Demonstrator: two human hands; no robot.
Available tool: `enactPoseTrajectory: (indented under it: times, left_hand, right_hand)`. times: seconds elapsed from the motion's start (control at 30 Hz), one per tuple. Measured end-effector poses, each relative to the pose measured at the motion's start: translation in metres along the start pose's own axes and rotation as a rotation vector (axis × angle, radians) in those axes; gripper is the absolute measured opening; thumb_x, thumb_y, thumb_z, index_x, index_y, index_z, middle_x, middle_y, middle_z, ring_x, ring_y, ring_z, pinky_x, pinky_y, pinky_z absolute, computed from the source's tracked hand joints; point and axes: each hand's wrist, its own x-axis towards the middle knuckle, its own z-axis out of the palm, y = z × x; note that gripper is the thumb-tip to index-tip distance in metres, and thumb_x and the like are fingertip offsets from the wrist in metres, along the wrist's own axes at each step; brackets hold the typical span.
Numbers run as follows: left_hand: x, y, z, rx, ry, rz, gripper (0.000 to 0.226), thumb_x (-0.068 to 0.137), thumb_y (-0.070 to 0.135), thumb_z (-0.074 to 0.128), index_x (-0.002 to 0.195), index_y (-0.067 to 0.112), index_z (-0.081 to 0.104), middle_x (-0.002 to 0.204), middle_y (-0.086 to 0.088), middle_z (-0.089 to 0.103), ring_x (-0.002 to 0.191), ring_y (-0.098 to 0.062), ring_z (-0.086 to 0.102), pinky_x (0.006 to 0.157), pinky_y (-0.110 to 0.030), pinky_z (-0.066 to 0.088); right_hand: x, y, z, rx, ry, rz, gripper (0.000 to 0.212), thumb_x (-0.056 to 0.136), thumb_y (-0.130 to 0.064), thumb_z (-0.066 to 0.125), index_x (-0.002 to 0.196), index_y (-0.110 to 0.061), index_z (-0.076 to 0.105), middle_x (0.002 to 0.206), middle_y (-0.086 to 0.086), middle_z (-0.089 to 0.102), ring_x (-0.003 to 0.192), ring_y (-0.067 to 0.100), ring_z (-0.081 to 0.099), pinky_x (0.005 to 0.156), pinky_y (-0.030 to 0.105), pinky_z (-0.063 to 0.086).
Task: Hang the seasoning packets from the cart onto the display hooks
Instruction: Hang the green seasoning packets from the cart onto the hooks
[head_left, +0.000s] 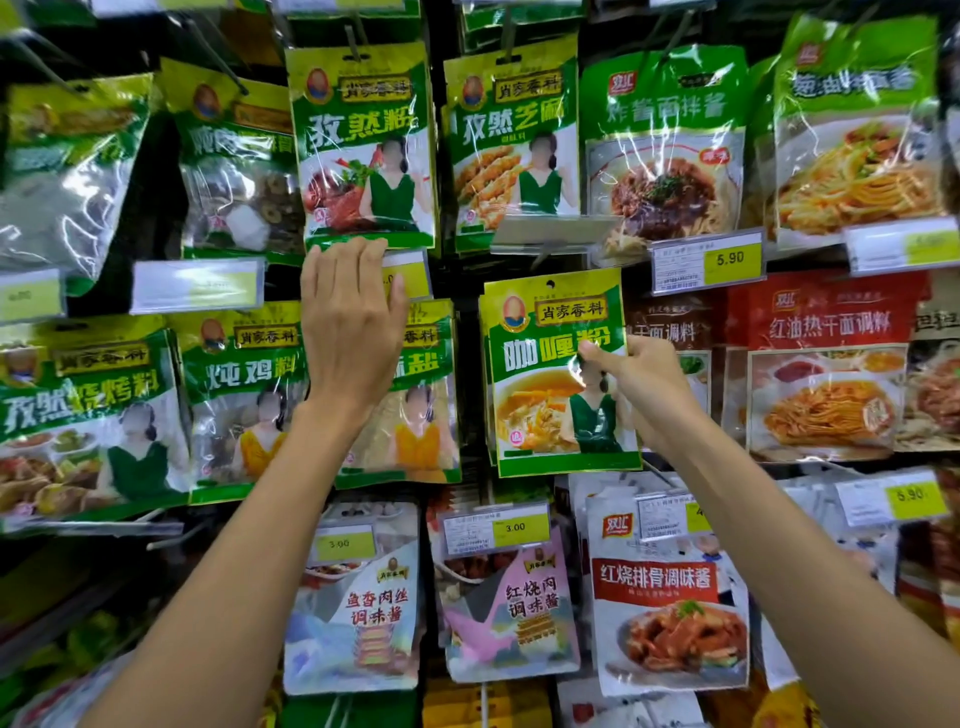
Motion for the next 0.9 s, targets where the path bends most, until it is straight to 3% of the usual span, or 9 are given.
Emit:
enactPoseTrajectory:
  times: [0.13,0.3,0.37,0.43,0.5,0.57,0.63,0.77,0.9]
  left_hand:
    - [0.0,-0.001,-0.001,-0.002,-0.006,0.001,0.035,0.099,0.02,0.043,0.12,-0.005,0.056,0.115,-0.024,0.059,0.109,-0.04,0.054,0.106,-0.049,0.034]
    - [0.0,-0.002,0.0,-0.001,-0.011,0.017,0.036,0.1,0.022,0.041,0.121,-0.004,0.055,0.116,-0.024,0.059,0.11,-0.039,0.054,0.107,-0.049,0.034]
    - [0.0,-0.003,0.001,-0.001,-0.014,0.018,0.037,0.1,0.022,0.041,0.122,-0.004,0.054,0.116,-0.024,0.059,0.111,-0.039,0.054,0.107,-0.048,0.033]
    - [-0.001,-0.003,0.001,-0.001,-0.028,0.016,0.038,0.101,0.023,0.04,0.123,-0.004,0.054,0.118,-0.024,0.058,0.112,-0.039,0.053,0.108,-0.047,0.031]
    - [-0.001,-0.003,0.0,-0.003,-0.045,0.011,0.039,0.101,0.023,0.039,0.125,-0.004,0.053,0.119,-0.024,0.058,0.114,-0.038,0.052,0.11,-0.047,0.029]
    - [0.0,-0.001,-0.003,-0.013,-0.057,-0.001,0.04,0.101,0.023,0.038,0.128,-0.004,0.051,0.123,-0.023,0.056,0.117,-0.038,0.051,0.112,-0.045,0.027]
    - [0.0,0.003,-0.007,-0.021,-0.041,-0.004,0.041,0.101,0.022,0.038,0.131,-0.004,0.048,0.127,-0.023,0.054,0.121,-0.037,0.049,0.113,-0.044,0.026]
    - [-0.015,0.035,-0.018,-0.119,0.072,0.047,0.031,0.098,0.011,0.044,0.124,-0.003,0.055,0.121,-0.021,0.059,0.114,-0.035,0.053,0.102,-0.043,0.038]
    - [-0.076,0.112,-0.03,-0.424,-0.069,0.087,0.027,0.099,0.01,0.041,0.106,-0.005,0.062,0.101,-0.022,0.064,0.095,-0.037,0.059,0.087,-0.042,0.042]
  right_hand:
    - [0.0,0.004,0.004,0.008,-0.011,0.058,0.02,0.093,-0.017,0.063,0.083,-0.001,0.056,0.087,0.019,0.039,0.085,0.027,0.049,0.106,0.055,0.038]
    - [0.007,0.008,0.012,-0.014,0.049,0.085,0.037,0.092,-0.014,0.063,0.06,0.0,0.053,0.09,0.027,0.059,0.094,0.032,0.06,0.094,0.047,0.042]
    - [0.013,0.013,0.015,-0.037,0.066,0.077,0.033,0.093,-0.017,0.063,0.065,-0.001,0.055,0.106,0.028,0.064,0.11,0.034,0.058,0.1,0.052,0.041]
    - [0.016,0.016,0.018,-0.069,0.08,0.069,0.021,0.093,-0.024,0.064,0.084,-0.007,0.056,0.116,0.024,0.062,0.121,0.034,0.053,0.104,0.051,0.04]
    - [0.016,0.019,0.018,-0.11,0.108,0.047,0.021,0.091,-0.029,0.065,0.095,-0.01,0.056,0.121,0.021,0.064,0.118,0.031,0.057,0.099,0.044,0.045]
    - [0.011,0.021,0.015,-0.162,0.154,-0.014,0.026,0.09,-0.029,0.067,0.091,-0.003,0.066,0.104,0.018,0.071,0.095,0.029,0.064,0.082,0.042,0.049]
    - [0.003,0.021,0.006,-0.225,0.18,-0.072,0.025,0.088,-0.026,0.069,0.093,-0.001,0.069,0.09,0.011,0.07,0.082,0.026,0.062,0.075,0.042,0.049]
    - [-0.026,0.027,-0.035,-0.288,0.242,-0.141,0.018,0.091,-0.018,0.066,0.102,-0.003,0.067,0.094,0.003,0.067,0.09,0.017,0.063,0.086,0.033,0.053]
    - [-0.085,0.047,-0.095,-0.363,0.261,-0.157,0.014,0.098,-0.02,0.054,0.096,-0.014,0.066,0.086,0.0,0.066,0.084,0.016,0.064,0.081,0.037,0.055]
